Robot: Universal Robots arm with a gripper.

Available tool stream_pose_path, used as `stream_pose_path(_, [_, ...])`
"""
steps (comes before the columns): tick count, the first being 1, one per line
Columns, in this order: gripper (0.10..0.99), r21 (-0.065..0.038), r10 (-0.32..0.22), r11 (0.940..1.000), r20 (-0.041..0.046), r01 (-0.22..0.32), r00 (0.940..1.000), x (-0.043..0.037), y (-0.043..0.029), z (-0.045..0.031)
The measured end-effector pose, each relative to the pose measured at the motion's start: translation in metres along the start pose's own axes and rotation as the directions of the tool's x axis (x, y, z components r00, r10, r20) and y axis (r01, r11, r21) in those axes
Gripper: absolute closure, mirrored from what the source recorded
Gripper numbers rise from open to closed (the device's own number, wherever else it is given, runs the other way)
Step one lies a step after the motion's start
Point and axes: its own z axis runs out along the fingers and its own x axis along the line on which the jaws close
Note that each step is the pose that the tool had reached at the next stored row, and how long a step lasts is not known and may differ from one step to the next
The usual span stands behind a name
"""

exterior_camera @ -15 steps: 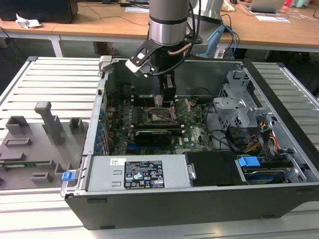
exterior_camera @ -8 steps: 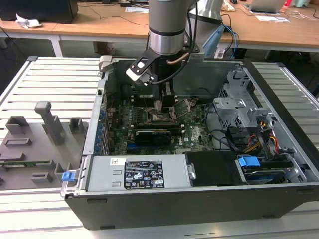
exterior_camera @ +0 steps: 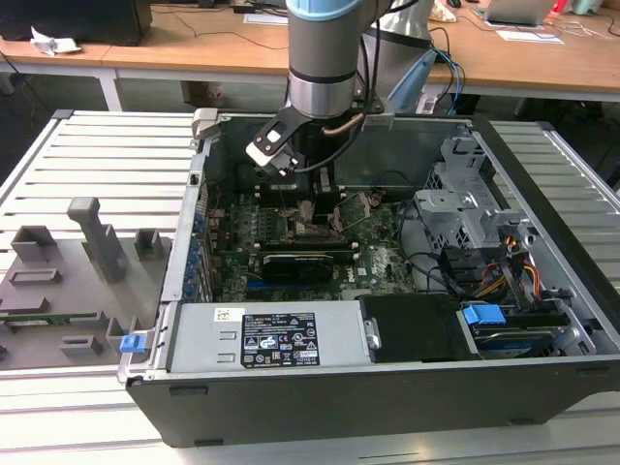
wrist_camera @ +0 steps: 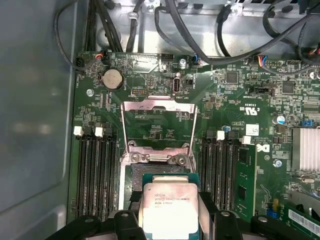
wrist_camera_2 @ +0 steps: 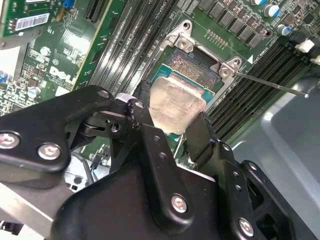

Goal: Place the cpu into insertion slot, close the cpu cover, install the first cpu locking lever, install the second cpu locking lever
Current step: 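Place the cpu into insertion slot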

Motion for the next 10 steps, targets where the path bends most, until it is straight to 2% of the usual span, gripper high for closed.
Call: stream_pose_path(10, [0.557,0.0,0.0,1.0,0.0,0.0,1.0,0.0018,-0.0033,0.0086])
